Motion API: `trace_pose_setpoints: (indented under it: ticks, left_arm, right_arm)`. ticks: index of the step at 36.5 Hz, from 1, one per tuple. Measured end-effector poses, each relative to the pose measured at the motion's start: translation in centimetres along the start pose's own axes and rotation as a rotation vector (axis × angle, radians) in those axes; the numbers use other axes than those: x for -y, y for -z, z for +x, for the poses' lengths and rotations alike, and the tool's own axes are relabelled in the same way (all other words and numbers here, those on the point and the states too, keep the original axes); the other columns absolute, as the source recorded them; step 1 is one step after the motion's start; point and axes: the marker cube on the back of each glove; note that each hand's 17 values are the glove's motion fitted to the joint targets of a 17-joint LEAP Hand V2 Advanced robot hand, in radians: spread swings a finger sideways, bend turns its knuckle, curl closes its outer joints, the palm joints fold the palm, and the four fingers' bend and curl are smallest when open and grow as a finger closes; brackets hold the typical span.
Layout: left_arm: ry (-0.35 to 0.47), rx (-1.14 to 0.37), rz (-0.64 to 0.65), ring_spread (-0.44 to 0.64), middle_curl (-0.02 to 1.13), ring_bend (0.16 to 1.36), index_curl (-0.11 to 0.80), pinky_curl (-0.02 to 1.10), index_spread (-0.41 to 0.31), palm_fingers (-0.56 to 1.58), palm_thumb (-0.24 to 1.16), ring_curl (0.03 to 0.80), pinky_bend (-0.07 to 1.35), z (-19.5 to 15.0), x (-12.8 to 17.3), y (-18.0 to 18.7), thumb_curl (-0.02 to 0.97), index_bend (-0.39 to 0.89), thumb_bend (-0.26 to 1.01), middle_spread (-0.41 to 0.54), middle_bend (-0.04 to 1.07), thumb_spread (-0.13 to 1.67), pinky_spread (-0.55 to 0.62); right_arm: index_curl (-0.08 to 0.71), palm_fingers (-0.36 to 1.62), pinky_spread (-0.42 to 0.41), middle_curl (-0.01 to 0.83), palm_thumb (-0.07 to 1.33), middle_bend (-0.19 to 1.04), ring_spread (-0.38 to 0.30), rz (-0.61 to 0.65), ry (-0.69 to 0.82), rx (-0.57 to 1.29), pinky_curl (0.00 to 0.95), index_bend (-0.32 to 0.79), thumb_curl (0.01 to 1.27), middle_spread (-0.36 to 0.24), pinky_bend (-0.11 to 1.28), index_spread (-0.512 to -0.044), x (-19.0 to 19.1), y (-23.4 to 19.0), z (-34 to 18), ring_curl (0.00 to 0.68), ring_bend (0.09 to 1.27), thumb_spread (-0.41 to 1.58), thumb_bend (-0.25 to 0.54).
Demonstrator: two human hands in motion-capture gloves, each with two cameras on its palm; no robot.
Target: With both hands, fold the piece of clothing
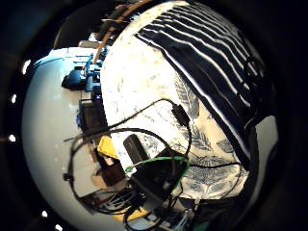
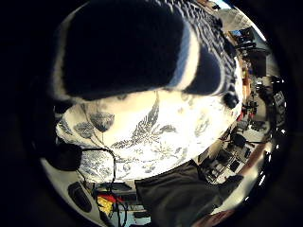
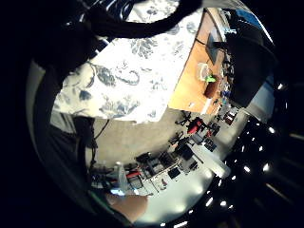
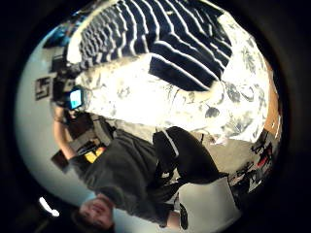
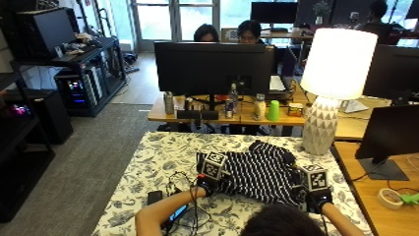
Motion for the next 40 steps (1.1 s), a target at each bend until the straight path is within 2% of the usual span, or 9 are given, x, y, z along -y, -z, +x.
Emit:
trace_pose_setpoints:
  ticks: [5,10,15,20,24,25,28,33,40]
  left_arm:
    - [0.055,0.01,0.077,-0.35,0.44,0.7,0.279,0.4,-0.212,1.17,0.64,0.389,0.78,-2.1,4.6,0.1,0.255,0.09,0.24,-0.27,0.36,1.47,-0.43]
    - [0.08,0.011,0.125,-0.36,0.46,0.7,0.274,0.41,-0.212,1.16,0.64,0.406,0.76,-2.8,4.7,1.9,0.244,0.1,0.25,-0.282,0.36,1.54,-0.43]
    - [0.09,0.03,0.158,-0.36,0.47,0.69,0.271,0.41,-0.209,1.15,0.64,0.414,0.76,-3.3,5.2,2.9,0.235,0.1,0.27,-0.289,0.36,1.58,-0.44]
    - [0.108,0.032,0.155,-0.36,0.49,0.68,0.269,0.42,-0.206,1.15,0.64,0.419,0.75,-3.8,5.7,3.0,0.231,0.1,0.28,-0.293,0.35,1.59,-0.44]
    - [0.121,0.041,0.112,-0.36,0.5,0.67,0.268,0.42,-0.205,1.15,0.64,0.423,0.74,-3.8,4.8,2.9,0.227,0.1,0.29,-0.293,0.34,1.59,-0.44]
    - [0.116,0.043,0.103,-0.36,0.5,0.67,0.267,0.42,-0.205,1.15,0.64,0.423,0.74,-3.8,4.6,2.7,0.226,0.1,0.29,-0.293,0.34,1.59,-0.44]
    - [0.075,0.05,0.081,-0.36,0.5,0.66,0.268,0.42,-0.204,1.15,0.64,0.423,0.74,-3.6,3.4,2.1,0.224,0.11,0.3,-0.293,0.33,1.59,-0.44]
    - [-0.008,0.077,0.075,-0.35,0.51,0.62,0.272,0.42,-0.206,1.14,0.63,0.418,0.73,-2.9,1.0,0.7,0.224,0.12,0.31,-0.293,0.32,1.59,-0.43]
    - [-0.106,0.094,0.028,-0.35,0.52,0.58,0.278,0.42,-0.209,1.14,0.61,0.413,0.7,-2.1,-3.3,0.1,0.229,0.12,0.32,-0.293,0.31,1.59,-0.43]
  right_arm:
    - [0.116,0.21,0.211,0.37,0.43,0.18,0.052,0.012,0.105,-0.041,0.399,0.03,0.25,0.006,0.78,-0.326,6.7,-4.2,-1.0,0.353,0.52,1.11,0.005]
    - [0.111,0.02,0.255,0.355,0.44,0.16,0.12,0.017,0.113,-0.064,0.418,0.07,0.26,0.032,0.87,-0.319,10.0,-6.1,-2.3,0.331,0.44,1.08,-0.02]
    - [0.106,-0.03,0.28,0.335,0.43,0.18,0.17,0.056,0.039,-0.068,0.404,0.09,0.26,0.06,0.89,-0.307,7.1,-4.2,-3.5,0.301,0.41,1.06,-0.021]
    - [0.103,0.1,0.261,0.322,0.48,0.17,0.161,0.079,0.069,-0.017,0.378,0.08,0.27,0.053,0.88,-0.31,6.7,-3.2,-4.1,0.301,0.51,1.07,-0.012]
    - [0.135,0.64,0.033,0.349,0.72,0.25,0.042,0.104,0.297,0.098,0.371,0.16,0.32,-0.041,0.89,-0.342,5.7,-2.3,-5.9,0.333,0.62,1.16,0.124]
    - [0.128,0.57,0.034,0.338,0.71,0.22,0.042,0.109,0.336,0.119,0.348,0.13,0.31,-0.043,0.87,-0.348,5.2,-2.0,-6.3,0.306,0.59,1.16,0.114]
    - [0.167,1.08,-0.151,0.375,0.89,0.31,-0.09,0.092,0.261,0.083,0.337,0.17,0.35,-0.092,0.83,-0.312,5.7,-1.7,-4.7,0.337,0.66,1.2,0.213]
    - [0.217,1.22,-0.244,0.42,0.97,0.37,-0.186,0.21,0.054,-0.122,0.374,0.13,0.36,-0.145,0.79,-0.285,9.3,-2.1,-0.1,0.403,0.73,1.23,0.247]
    - [0.24,1.24,-0.301,0.45,0.99,0.4,-0.231,0.058,0.115,-0.123,0.393,0.11,0.34,-0.191,0.77,-0.275,3.3,-0.9,1.1,0.437,0.75,1.26,0.242]
